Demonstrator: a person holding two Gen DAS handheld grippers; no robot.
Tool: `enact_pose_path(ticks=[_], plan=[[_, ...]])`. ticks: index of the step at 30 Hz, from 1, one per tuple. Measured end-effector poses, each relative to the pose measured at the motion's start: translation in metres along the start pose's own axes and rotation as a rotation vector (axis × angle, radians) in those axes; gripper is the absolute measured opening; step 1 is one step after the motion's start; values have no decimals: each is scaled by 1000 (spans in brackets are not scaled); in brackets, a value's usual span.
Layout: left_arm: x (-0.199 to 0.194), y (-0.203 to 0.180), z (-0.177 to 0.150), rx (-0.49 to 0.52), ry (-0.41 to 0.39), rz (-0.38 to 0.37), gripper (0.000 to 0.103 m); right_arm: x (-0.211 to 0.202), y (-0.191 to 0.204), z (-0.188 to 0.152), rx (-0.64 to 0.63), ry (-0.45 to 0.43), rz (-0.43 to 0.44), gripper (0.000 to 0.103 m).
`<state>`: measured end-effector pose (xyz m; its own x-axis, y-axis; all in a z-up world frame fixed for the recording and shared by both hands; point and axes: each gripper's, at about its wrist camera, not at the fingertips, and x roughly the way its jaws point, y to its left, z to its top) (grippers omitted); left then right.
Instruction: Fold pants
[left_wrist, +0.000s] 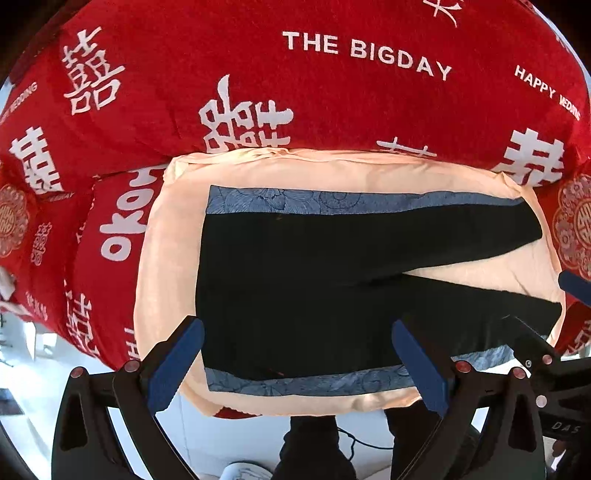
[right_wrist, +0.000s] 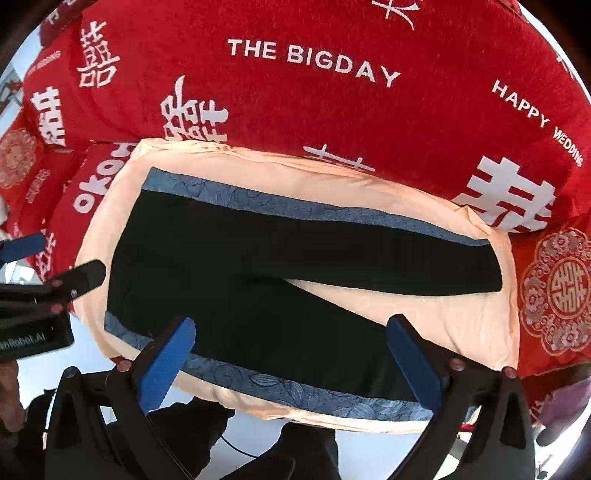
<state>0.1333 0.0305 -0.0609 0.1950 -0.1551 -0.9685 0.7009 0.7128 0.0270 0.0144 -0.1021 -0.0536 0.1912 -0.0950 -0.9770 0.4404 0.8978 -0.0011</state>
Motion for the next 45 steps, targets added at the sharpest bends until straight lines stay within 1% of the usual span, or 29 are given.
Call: enact_pose_path(ticks=[3, 6, 9, 11, 14, 22, 30, 36, 38, 40, 41, 45], plan=[[5, -1, 1, 14, 18, -3, 102, -3, 9, 3, 25, 9, -7, 103], [14, -2, 0, 13, 58, -11, 102, 1, 15, 1, 37, 44, -5, 103], [18, -5, -5, 9, 81, 2, 102, 10, 17, -2, 28, 80, -13, 103], [18, -7, -7, 6, 90, 12, 102, 16, 19, -4, 22, 103, 6, 103], [17, -10, -11, 6, 96, 28, 102, 19, 19, -2, 16, 112, 23, 103], [25, -13, -20, -24, 157, 41, 102, 24, 16, -1, -8, 127, 43, 103], [31, -16, -27, -34, 168, 52, 102, 32, 9, -8, -10, 150, 46, 103], [40, -10, -25, -49, 177, 52, 102, 34, 11, -9, -39, 141, 58, 103], [42, -6, -23, -59, 169, 47, 102, 36, 10, -8, -41, 134, 87, 103], [43, -3, -18, -58, 155, 41, 102, 36, 10, -6, -25, 119, 151, 103], [44, -2, -16, -56, 151, 41, 102, 37, 9, -3, -16, 116, 168, 103], [53, 1, -4, -59, 142, 38, 102, 46, 7, 5, -15, 125, 134, 103]])
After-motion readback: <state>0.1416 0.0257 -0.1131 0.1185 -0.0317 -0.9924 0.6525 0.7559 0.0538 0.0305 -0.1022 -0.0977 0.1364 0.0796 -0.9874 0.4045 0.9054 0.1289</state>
